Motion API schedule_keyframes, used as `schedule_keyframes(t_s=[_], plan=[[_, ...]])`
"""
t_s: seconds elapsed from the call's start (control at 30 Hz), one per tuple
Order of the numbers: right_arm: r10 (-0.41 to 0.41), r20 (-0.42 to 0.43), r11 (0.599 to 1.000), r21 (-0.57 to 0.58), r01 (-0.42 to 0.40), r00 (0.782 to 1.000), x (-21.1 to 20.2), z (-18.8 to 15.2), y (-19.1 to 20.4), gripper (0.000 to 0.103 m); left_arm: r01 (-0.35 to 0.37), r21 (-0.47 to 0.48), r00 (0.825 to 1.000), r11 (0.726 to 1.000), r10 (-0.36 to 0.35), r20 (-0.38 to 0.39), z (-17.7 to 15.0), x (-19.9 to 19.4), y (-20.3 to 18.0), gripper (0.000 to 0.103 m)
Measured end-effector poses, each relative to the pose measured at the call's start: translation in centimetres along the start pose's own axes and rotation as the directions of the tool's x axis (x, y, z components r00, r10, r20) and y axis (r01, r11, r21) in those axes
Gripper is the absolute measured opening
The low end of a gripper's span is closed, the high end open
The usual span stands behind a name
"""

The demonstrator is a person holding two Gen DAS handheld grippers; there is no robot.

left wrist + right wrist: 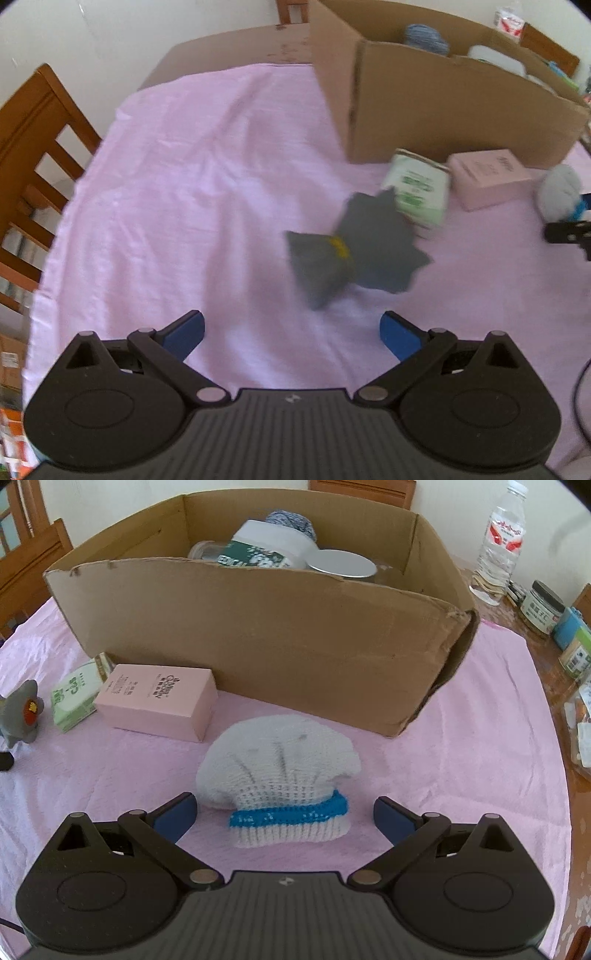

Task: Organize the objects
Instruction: 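Grasp the grey cat figurine with the left tool while the right tool grasps the white-blue knit hat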

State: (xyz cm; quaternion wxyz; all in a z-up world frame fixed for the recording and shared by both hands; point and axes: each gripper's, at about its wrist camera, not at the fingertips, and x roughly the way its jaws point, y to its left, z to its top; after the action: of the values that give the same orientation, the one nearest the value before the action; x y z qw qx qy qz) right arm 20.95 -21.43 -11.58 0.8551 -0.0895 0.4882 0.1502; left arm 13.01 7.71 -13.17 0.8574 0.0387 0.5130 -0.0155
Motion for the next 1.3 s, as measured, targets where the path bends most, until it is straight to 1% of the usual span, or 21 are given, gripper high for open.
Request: schedule_keyframes(t_s=[0.17, 0.3, 0.47, 0.57, 0.8, 0.93, 1.0, 1.03, 1.1, 1.17, 1.23, 1.3], plan=[[0.000, 0.018, 1.000, -0.002, 0.000, 1.000, 0.1, 0.3, 0.5, 0.103, 0.029, -0.057, 1.000, 0.998, -0.029, 0.013, 0.4, 0.4, -1.5, 0.101], [-0.009, 0.031, 1.000, 0.012, 0.009, 0.999, 0.2, 0.4, 0.4, 0.103, 0.016, -0.094, 1.000, 0.995, -0.014, 0.026, 1.1, 0.9, -2.0, 0.101], [-0.008, 0.040, 1.000, 0.008, 0.008, 0.999, 0.2, 0.2, 0.4, 0.103, 0.021, -0.202, 0.999, 0.979, -0.014, 0.033, 2.1, 1.0, -1.7, 0.101], [-0.008, 0.042, 1.000, 0.008, 0.008, 0.999, 0.2, 0.2, 0.4, 0.103, 0.034, -0.241, 0.999, 0.970, -0.025, 0.039, 2.6, 1.0, -1.6, 0.100], [-0.011, 0.036, 1.000, 0.011, 0.010, 0.999, 0.2, 0.4, 0.4, 0.103, 0.005, -0.248, 1.000, 0.969, 0.002, 0.031, 3.1, 1.1, -2.1, 0.096], [-0.016, 0.021, 1.000, 0.023, 0.015, 1.000, -0.1, 0.3, 0.7, 0.103, 0.002, -0.238, 0.999, 0.971, 0.008, 0.041, 3.0, 0.9, -2.2, 0.086], [-0.017, 0.014, 0.999, 0.028, 0.017, 1.000, -0.1, 0.4, 0.7, 0.103, 0.003, -0.229, 0.999, 0.973, 0.006, 0.041, 3.0, 0.8, -2.2, 0.084], [-0.017, 0.012, 0.999, 0.029, 0.016, 1.000, 0.3, 0.8, 0.0, 0.100, 0.002, -0.225, 0.999, 0.974, 0.008, 0.044, 2.9, 0.7, -2.2, 0.082], [-0.011, 0.010, 1.000, 0.020, 0.010, 1.000, 0.0, 0.9, 0.0, 0.095, 0.003, -0.215, 0.999, 0.977, 0.007, 0.048, 2.9, 0.5, -2.3, 0.081], [0.001, 0.009, 1.000, 0.010, -0.001, 1.000, -0.2, 1.0, 0.2, 0.088, 0.006, -0.212, 0.999, 0.977, 0.004, 0.047, 3.0, 0.5, -2.1, 0.078], [0.012, 0.007, 1.000, -0.004, -0.012, 1.000, -0.4, 1.0, 0.4, 0.083, 0.008, -0.201, 0.999, 0.980, 0.001, 0.046, 3.0, 0.5, -1.9, 0.076], [0.010, 0.003, 1.000, -0.010, -0.010, 1.000, -0.6, 1.1, 0.6, 0.081, 0.018, -0.200, 0.999, 0.980, -0.009, 0.043, 3.0, 0.5, -1.7, 0.076]])
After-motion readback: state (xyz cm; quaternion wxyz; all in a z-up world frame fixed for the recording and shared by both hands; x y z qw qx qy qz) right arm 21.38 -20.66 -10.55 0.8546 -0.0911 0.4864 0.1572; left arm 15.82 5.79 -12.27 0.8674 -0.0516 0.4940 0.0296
